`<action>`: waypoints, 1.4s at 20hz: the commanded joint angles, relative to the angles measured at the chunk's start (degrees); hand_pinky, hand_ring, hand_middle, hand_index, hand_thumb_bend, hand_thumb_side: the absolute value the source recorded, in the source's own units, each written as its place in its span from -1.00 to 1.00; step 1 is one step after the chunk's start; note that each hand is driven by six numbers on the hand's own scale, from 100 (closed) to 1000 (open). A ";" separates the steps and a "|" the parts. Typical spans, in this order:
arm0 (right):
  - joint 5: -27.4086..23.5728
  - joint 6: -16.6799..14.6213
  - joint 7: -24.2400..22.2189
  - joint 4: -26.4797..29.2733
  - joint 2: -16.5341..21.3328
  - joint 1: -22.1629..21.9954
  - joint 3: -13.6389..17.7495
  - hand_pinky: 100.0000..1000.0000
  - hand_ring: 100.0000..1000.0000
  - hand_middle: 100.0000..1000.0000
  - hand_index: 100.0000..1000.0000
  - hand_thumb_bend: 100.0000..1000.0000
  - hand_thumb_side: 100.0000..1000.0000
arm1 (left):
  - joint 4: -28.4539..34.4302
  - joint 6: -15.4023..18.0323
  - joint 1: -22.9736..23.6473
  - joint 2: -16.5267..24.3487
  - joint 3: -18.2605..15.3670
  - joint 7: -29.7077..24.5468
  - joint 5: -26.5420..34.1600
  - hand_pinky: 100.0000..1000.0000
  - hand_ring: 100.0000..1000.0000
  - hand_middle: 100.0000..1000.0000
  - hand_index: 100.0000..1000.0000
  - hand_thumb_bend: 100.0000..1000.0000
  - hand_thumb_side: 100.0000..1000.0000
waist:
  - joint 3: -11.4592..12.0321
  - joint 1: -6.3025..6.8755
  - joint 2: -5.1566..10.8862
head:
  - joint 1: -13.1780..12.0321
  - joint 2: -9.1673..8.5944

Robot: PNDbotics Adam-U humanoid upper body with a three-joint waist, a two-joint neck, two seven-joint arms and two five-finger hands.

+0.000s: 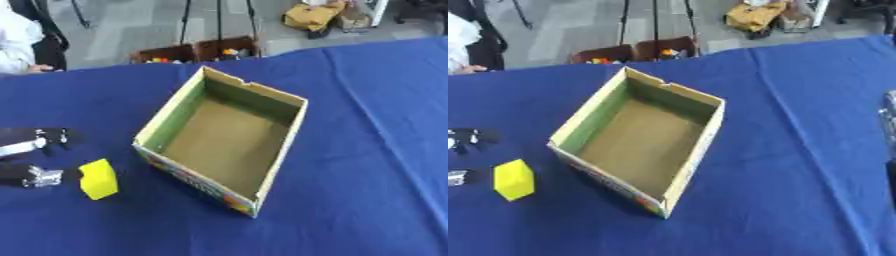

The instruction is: Pick up objects on the table and place them in the box.

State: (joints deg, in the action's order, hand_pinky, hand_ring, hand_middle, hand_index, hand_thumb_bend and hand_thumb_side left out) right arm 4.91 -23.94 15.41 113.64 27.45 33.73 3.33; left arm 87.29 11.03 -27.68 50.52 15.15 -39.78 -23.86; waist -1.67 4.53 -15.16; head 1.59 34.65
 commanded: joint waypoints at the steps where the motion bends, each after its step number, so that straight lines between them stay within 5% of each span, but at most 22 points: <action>1: -0.30 0.06 -0.24 0.95 0.65 0.50 0.44 0.50 0.48 0.11 0.58 -1.00 -0.09 | -0.86 2.32 -1.08 0.95 -0.27 -0.07 -2.93 0.59 0.84 1.00 1.00 -0.11 0.73 | -0.02 0.93 0.57 | -0.07 -0.08; 14: -0.79 -0.02 -0.72 0.95 0.47 0.46 0.50 0.50 0.48 0.11 0.58 -1.00 -0.10 | -5.13 6.98 -1.80 -0.73 0.52 2.67 -12.18 0.57 0.83 0.90 1.00 -0.13 0.67 | -0.28 0.95 0.41 | -0.13 -0.32; 28: -1.07 0.04 -1.23 0.95 0.28 0.39 0.40 0.50 0.48 0.10 0.58 -1.00 -0.10 | -9.35 7.88 -5.04 -3.96 0.72 5.13 -12.77 0.42 0.72 0.98 1.00 -0.24 0.60 | -0.72 1.16 0.28 | -0.60 -0.64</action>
State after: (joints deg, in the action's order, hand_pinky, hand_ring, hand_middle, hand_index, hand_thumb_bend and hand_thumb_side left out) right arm 4.27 -23.88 14.40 113.64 27.02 33.49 3.35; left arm 77.91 18.63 -31.78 45.40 16.04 -34.59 -36.76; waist -2.41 4.86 -15.16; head 1.14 34.63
